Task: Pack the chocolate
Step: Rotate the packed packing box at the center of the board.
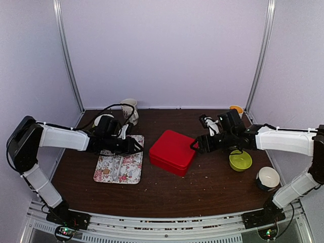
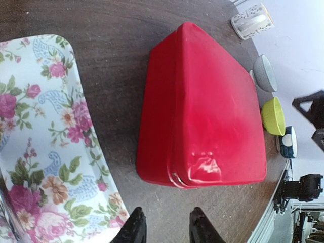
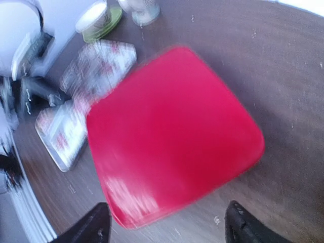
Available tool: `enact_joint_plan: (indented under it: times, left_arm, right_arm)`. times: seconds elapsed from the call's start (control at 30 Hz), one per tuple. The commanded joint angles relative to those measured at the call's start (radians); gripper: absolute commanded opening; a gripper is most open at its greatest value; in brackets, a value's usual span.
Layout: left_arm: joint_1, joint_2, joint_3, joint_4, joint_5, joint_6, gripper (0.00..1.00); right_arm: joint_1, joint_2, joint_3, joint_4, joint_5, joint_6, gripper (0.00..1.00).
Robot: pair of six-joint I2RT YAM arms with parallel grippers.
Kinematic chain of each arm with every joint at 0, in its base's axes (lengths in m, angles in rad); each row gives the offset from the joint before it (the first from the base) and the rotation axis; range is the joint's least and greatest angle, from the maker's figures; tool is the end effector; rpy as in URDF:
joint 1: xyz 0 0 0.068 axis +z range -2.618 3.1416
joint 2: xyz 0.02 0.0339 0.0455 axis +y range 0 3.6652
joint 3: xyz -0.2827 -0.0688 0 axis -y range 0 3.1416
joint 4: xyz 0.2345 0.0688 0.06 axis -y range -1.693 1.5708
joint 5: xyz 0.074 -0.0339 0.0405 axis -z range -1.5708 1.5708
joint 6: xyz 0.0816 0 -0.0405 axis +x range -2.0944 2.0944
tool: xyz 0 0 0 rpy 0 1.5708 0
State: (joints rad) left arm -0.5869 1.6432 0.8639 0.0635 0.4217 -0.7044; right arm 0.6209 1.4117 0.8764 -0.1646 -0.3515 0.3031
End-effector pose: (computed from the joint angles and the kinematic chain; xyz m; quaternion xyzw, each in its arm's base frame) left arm 0.2825 -0.2280 0.1759 0.0344 0.8934 -0.3961 0.2092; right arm 0.2461 0.2106 0.2276 -0.2141 0.8698 0.3270 0.3011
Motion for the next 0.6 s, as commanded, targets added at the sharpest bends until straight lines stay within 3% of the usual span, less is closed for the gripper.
enact_joint_plan:
  times: [0.0, 0.07, 0.2, 0.3, 0.43, 0.57]
  left_arm:
    - [-0.062, -0.059, -0.086, 0.112, -0.02, -0.113, 0.32]
    - [-0.089, -0.068, -0.118, 0.161, -0.031, -0.177, 0.3]
    - [-0.118, -0.032, -0.126, 0.189, -0.039, -0.245, 0.16]
    - [-0.126, 0.016, -0.127, 0.236, -0.022, -0.276, 0.12]
    - [-0.137, 0.091, -0.103, 0.273, 0.008, -0.297, 0.1]
    - [-0.14, 0.146, -0.072, 0.257, 0.017, -0.296, 0.09]
  right_arm:
    - [-0.013, 0.151, 0.226, -0.108, 0.002, -0.083, 0.93]
    - [-0.022, 0.257, 0.353, -0.166, 0.003, -0.097, 1.0]
    - [-0.046, 0.472, 0.608, -0.267, -0.033, -0.106, 1.0]
    - [-0.06, 0.598, 0.771, -0.311, -0.035, -0.11, 1.0]
    - [-0.087, 0.695, 0.875, -0.316, -0.06, -0.11, 1.0]
    - [-0.089, 0.775, 0.967, -0.374, -0.208, -0.131, 0.99]
